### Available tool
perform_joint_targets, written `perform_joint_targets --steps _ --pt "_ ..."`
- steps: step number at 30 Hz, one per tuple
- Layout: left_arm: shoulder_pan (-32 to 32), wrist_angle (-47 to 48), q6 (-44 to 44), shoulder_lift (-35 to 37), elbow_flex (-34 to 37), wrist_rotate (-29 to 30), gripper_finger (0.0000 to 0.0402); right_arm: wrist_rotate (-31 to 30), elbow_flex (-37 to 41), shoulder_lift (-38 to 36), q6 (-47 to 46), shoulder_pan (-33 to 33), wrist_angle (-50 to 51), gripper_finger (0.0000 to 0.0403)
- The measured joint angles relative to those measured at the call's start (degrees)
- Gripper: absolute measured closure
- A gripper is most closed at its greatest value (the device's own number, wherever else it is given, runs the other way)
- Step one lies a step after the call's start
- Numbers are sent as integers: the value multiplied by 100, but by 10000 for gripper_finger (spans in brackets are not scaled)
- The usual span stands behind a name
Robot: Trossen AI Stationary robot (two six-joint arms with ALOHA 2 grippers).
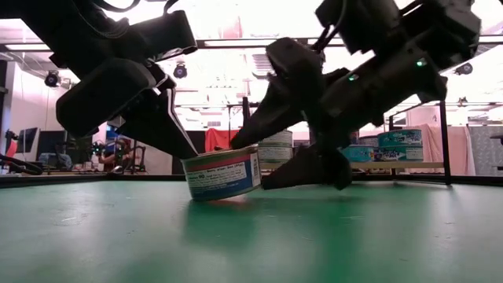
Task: Stack canned seafood by type on shelf
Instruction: Stack the blue/pink tuna can on top of the blue/pink tuna can on the shelf
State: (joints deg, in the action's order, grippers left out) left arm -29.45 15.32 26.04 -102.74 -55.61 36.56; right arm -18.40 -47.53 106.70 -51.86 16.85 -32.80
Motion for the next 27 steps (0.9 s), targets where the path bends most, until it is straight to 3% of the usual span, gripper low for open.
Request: perform_joint_targets --steps 8,18,27 --pt "-50 -85 44 1 74 -7 402 543 -535 408 153 -126 40 49" --pt "-63 -92 24 -20 146 -92 402 645 -735 465 343 -178 97 49" --pt "-63 -137 0 -19 152 -35 402 388 -972 457 2458 -174 292 58"
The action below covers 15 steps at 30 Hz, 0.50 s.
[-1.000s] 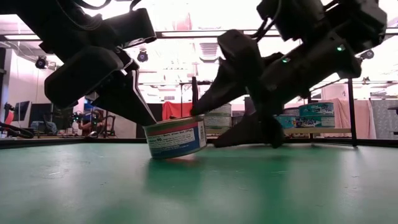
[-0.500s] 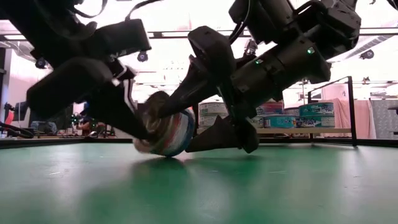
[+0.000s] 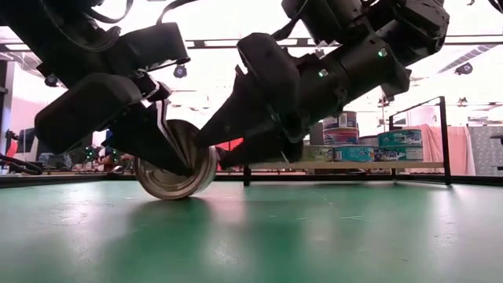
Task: Stack canned seafood by type on shelf
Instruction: Stack the blue/pink tuna can on top of the blue/pink tuna can on the shelf
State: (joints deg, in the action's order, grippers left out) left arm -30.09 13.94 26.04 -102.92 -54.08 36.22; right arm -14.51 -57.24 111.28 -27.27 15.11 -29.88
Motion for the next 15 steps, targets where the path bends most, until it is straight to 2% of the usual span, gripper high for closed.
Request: perform_joint_targets --steps 7,15 --pt "0 -110 0 10 97 21 402 -524 -82 -6 1451 -35 13 81" --pt "0 -158 17 12 140 23 402 -316 -333 143 1745 -149 96 94"
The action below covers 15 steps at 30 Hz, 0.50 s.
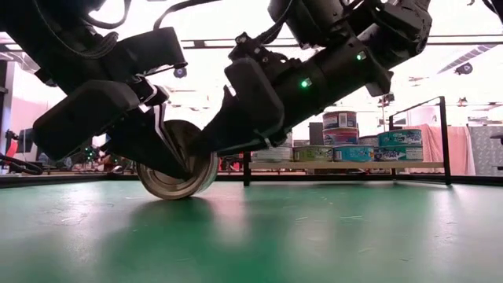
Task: Stack canned seafood by type on shelf
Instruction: Stack the blue/pink tuna can on top of the blue/pink tuna can on the shelf
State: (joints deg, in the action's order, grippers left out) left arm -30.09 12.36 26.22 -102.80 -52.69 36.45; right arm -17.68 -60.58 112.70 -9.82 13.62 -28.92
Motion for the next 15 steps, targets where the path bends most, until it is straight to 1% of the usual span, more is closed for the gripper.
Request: perform_joint_targets --steps 3,5,7,11,12,15 --pt "0 -35 0 0 0 3 402 13 -61 85 74 3 10 97" --pt "0 -45 2 6 0 6 402 11 -71 85 37 6 2 108" --pt "-9 -50 1 22 0 4 402 11 -81 85 -3 -1 -12 129" --pt "-9 -60 -13 44 -5 13 402 10 -79 77 -75 -17 3 204" --pt "-9 -61 -15 44 -7 13 402 13 -79 77 -83 -21 1 217" --pt "-15 -59 -15 58 -7 13 402 12 -81 77 -212 -37 17 217"
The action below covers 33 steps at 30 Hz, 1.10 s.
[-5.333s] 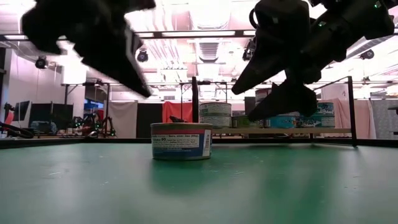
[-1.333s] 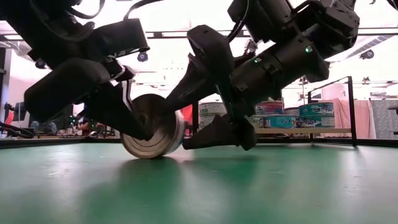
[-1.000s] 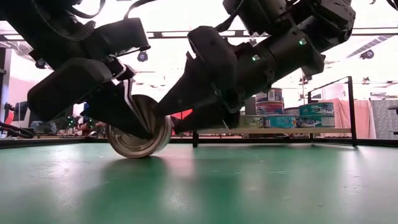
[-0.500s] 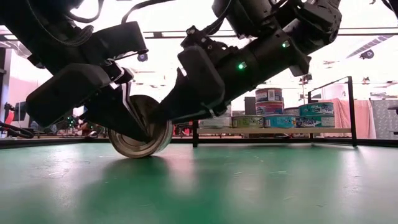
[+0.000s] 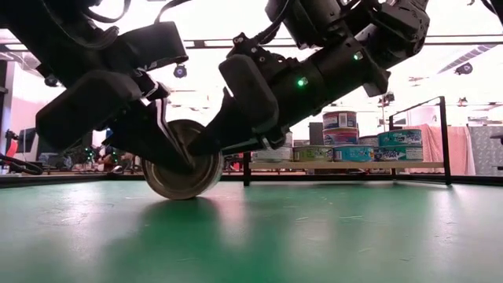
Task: Stack canned seafood by type on shelf
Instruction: Stack the blue/pink tuna can on top of the blue/pink tuna can on the shelf
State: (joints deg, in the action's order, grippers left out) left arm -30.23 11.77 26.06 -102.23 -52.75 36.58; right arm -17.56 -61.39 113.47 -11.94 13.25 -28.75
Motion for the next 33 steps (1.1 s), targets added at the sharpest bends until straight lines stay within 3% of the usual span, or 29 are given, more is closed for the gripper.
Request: perform_joint_targets --steps 8,16,20,26,33 --pt "-272 175 -81 476 -7 0 402 -56 86 -392 -389 -2 867 217" --pt "-525 164 -768 1188 -7 580 402 -333 1106 -1394 -753 262 828 217" --pt "-525 106 -1297 1419 -9 1195 402 -347 1878 -1787 -1249 377 -445 217" --pt "-351 113 -2092 1468 -9 2691 402 -246 2755 -1873 -1859 351 -2502 217" --pt "148 110 -3582 1464 -7 2891 402 400 3460 -1884 -2695 6 -3419 217"
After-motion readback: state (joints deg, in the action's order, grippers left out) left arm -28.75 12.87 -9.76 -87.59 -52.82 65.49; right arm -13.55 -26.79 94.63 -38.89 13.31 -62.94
